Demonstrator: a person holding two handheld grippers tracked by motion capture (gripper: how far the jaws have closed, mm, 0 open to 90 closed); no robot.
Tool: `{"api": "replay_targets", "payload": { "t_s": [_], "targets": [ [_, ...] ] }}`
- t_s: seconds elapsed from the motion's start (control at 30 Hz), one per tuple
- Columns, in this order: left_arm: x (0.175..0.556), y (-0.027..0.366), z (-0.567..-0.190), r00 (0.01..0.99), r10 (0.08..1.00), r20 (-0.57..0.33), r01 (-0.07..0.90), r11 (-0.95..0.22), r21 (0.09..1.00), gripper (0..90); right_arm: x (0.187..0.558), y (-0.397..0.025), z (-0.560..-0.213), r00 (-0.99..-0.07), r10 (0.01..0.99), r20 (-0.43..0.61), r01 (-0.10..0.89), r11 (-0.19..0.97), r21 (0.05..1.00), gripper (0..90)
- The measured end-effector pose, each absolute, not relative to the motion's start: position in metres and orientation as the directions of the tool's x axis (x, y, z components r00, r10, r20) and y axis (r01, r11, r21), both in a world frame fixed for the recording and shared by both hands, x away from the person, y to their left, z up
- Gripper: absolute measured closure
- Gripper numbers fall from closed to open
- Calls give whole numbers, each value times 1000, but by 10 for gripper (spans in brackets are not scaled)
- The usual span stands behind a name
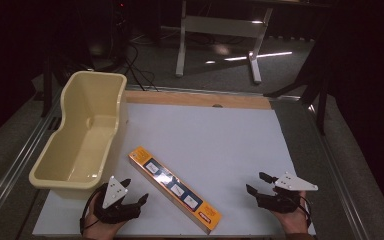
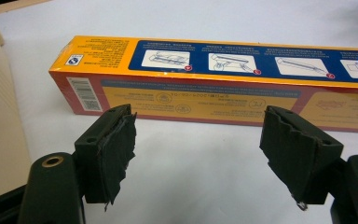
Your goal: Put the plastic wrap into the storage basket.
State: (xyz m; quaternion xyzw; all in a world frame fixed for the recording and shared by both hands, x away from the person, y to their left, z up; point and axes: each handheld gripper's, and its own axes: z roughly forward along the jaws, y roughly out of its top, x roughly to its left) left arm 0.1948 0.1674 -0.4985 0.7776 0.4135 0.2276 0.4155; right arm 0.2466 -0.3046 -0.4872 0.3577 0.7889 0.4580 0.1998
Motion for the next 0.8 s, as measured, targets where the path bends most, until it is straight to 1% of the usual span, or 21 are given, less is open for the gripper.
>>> {"api": "replay_targets", "payload": {
  "t_s": [0.07, 0.17, 0.2, 0.27, 0.47, 0.6, 0.8],
  "targets": [
    [195, 167, -498, 555, 832, 14, 452, -315, 834, 260, 247, -304, -487, -663, 749, 22, 391, 321, 863, 357],
    [195, 166, -499, 555, 832, 14, 452, -316, 834, 260, 249, -303, -487, -657, 753, 37, 412, 318, 854, 381],
    [195, 165, -499, 555, 832, 17, 451, -318, 834, 260, 250, -301, -488, -649, 760, 48, 434, 318, 843, 394],
    [194, 166, -499, 554, 832, 18, 448, -316, 837, 260, 251, -298, -488, -650, 758, 52, 441, 321, 838, 400],
    [196, 166, -499, 553, 833, 14, 452, -314, 835, 260, 254, -287, -488, -649, 759, 54, 454, 329, 828, 406],
    [195, 165, -499, 554, 832, 15, 449, -314, 836, 260, 256, -277, -488, -654, 752, 79, 465, 317, 826, 404],
    [196, 167, -500, 538, 843, 6, 470, -307, 827, 265, 262, -248, -479, -706, 704, 83, 449, 353, 821, 396]
  ]
}}
